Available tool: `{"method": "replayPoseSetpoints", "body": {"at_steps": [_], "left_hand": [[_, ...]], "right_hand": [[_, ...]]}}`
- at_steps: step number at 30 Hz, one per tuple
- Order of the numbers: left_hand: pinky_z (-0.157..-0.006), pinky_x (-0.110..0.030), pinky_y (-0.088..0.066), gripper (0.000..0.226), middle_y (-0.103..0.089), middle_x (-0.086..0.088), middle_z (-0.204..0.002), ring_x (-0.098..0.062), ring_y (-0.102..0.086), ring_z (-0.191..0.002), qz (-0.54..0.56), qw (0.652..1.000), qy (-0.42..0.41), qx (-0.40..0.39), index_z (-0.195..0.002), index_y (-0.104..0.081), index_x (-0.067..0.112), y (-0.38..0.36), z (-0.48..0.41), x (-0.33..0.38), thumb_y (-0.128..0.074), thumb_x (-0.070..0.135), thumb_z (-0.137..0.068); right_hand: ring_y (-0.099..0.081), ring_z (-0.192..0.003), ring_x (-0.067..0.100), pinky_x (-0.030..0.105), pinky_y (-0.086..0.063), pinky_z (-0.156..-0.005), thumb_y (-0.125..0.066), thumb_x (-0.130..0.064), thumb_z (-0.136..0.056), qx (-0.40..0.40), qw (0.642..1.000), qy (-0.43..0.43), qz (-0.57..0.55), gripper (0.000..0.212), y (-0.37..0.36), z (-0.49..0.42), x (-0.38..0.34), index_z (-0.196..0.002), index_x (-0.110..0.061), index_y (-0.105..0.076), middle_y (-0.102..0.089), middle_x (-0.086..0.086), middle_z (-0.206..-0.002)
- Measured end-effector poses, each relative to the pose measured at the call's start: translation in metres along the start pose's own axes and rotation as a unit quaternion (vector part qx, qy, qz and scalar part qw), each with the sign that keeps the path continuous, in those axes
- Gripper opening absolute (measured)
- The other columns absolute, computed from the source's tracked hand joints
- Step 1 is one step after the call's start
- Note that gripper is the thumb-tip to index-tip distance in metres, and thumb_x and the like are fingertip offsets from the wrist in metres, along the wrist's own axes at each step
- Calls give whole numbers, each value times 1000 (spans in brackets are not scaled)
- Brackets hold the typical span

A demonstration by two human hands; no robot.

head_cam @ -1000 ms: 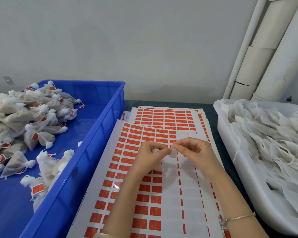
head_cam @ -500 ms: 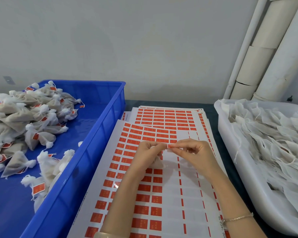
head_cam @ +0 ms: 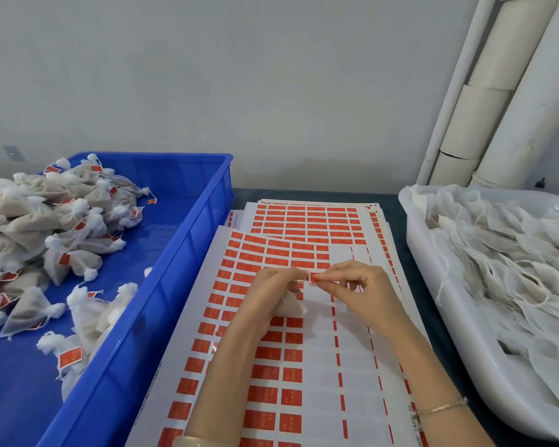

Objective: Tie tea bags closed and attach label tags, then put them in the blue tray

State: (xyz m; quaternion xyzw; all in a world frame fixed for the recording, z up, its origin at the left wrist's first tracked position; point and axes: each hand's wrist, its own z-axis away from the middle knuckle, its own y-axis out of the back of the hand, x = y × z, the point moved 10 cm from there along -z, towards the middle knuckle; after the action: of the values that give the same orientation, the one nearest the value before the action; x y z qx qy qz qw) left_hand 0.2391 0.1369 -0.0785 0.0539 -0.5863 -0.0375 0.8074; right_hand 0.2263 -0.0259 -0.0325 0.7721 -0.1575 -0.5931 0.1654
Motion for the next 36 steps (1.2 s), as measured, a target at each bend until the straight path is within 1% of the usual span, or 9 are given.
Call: {"method": "replayPoseSetpoints", "body": {"at_steps": [3, 9, 13, 18, 22, 25, 28, 32, 36], "left_hand": [[-76, -28, -51, 16, -66, 4, -83, -16, -61, -87, -2, 1000, 1, -5, -80, -62, 27, 0, 1, 0, -70, 41, -82], [-66, -22, -44, 12, -63, 12, -67, -12, -56, -78, -12, 998, -60, -12, -72, -75, 31, -2, 6, 10, -74, 39, -80], [-63, -19, -42, 10, -64, 15, -74, -11, -57, -79, -36, 997, -72, -1, -73, -73, 35, -2, 7, 14, -73, 42, -80], [-62, -18, -41, 14, -65, 11, -78, -10, -57, -77, -20, 996, -77, 29, -81, -73, 30, 4, 7, 16, -73, 44, -79], [-63, -19, -41, 14, -65, 10, -78, -11, -56, -77, -17, 996, -82, 16, -83, -74, 29, 1, 7, 16, -73, 42, -80], [-64, -18, -41, 14, -65, 12, -77, -10, -57, -77, -23, 996, -91, 9, -83, -74, 29, -2, 8, 17, -73, 43, -80], [-64, -18, -42, 12, -65, 14, -78, -9, -57, -79, -26, 994, -103, 1, -82, -74, 32, -3, 8, 19, -72, 43, -80], [-68, -16, -44, 4, -65, 22, -91, -7, -60, -91, -58, 988, -137, -27, -80, -69, 42, -10, 10, 24, -71, 40, -83], [-54, -10, -44, 8, -65, 19, -81, -7, -61, -79, -89, 983, -158, -25, -75, -69, 35, -14, 8, 24, -74, 37, -81]], "right_hand": [[-60, -87, 10, 27, -54, -74, -75, -25, -78, 1, 1000, 5, 2, 22, 0, 0, -1, -89, -43, -70, -68, -21, -94], [-58, -84, 5, 11, -49, -68, -72, -13, -83, -13, 999, 24, 27, 34, -1, 3, -6, -81, -47, -68, -64, -24, -95], [-61, -85, 9, 15, -52, -71, -69, -5, -84, -9, 999, 31, 5, 30, 3, 2, -7, -85, -34, -71, -67, -18, -97], [-63, -85, 4, 16, -53, -74, -71, -3, -80, -17, 1000, 11, -20, 32, 1, 1, -1, -96, -29, -60, -65, -20, -94], [-66, -92, 7, 18, -55, -78, -68, -14, -86, 7, 997, -7, -78, 30, 3, -3, 2, -104, -33, -55, -67, -16, -102], [-66, -88, 4, 13, -53, -73, -70, -28, -85, 38, 998, -6, -43, 19, 5, -1, 2, -99, -37, -63, -68, -19, -97], [-67, -85, 7, 13, -52, -73, -72, -25, -84, 57, 998, -1, -17, 11, 9, 1, 2, -90, -34, -68, -70, -14, -93], [-67, -86, 8, 16, -52, -76, -71, -23, -85, 59, 998, -6, -17, 10, 12, 0, 2, -89, -31, -68, -71, -11, -91], [-66, -85, 7, 13, -50, -75, -70, -23, -86, 49, 999, -8, -7, 10, 10, -1, 4, -88, -32, -67, -69, -13, -90]]}}
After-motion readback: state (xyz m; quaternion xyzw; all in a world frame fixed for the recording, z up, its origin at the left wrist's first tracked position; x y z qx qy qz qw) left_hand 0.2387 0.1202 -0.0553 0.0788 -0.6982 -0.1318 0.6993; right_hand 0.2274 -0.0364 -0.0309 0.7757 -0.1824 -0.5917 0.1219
